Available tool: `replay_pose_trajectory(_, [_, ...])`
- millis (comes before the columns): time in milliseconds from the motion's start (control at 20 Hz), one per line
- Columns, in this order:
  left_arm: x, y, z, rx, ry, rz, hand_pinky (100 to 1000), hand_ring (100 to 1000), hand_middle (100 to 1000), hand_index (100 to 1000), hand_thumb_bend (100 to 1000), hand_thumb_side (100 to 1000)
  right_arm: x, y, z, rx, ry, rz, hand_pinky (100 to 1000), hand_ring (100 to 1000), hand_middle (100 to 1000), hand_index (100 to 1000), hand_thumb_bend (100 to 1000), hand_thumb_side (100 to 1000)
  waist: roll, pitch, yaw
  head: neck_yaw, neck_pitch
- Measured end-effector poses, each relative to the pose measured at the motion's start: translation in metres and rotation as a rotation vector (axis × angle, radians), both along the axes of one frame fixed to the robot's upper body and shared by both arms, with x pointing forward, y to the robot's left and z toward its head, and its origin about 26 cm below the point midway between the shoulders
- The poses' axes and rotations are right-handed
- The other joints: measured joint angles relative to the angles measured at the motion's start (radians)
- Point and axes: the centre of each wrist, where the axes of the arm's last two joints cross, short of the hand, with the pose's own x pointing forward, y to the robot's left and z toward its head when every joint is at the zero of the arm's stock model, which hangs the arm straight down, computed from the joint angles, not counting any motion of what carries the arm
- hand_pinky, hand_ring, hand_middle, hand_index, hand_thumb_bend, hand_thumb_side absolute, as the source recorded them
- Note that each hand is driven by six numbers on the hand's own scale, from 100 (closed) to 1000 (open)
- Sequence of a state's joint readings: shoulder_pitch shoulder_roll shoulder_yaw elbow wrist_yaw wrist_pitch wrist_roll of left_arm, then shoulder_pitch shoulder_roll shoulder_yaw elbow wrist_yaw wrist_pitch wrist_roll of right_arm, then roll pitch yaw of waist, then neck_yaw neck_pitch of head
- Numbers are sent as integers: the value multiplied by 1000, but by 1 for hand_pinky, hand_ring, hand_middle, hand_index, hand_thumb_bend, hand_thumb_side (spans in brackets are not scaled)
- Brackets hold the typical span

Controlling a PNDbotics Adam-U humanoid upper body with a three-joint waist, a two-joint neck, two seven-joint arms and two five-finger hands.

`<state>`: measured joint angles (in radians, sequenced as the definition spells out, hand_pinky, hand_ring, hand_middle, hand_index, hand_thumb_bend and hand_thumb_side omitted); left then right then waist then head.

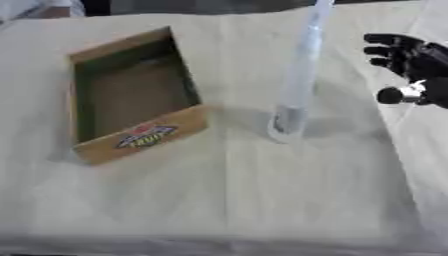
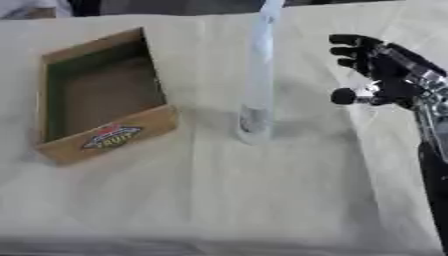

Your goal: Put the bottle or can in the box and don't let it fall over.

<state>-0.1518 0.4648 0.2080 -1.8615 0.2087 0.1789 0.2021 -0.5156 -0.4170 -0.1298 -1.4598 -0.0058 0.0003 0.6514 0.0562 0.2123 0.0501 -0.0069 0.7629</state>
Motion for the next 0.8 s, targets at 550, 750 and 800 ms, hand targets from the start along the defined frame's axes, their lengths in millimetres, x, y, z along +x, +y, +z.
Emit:
replay_pose_trajectory(550, [0, -1, -1, -5, 2, -1, 1000, 1000, 808, 807, 100, 100, 4, 13, 0, -4, 4, 46, 1000, 1000, 1000, 907, 944, 326, -9, 13, 5, 24, -10])
replay_pose_trajectory(750, [0, -1, -1, -4, 3, -1, 1000, 1000, 808, 807, 100, 100, 5, 18, -1, -4, 8, 54, 1000, 1000, 1000, 906, 944, 326, -9, 17, 6, 21, -13])
replay_pose_trajectory(800, [0, -1, -1, -4, 3, -1, 1000, 1000, 808, 807, 100, 100, 6, 19, -1, -4, 9, 55, 1000, 1000, 1000, 906, 943, 326, -9, 17, 7, 19, -16])
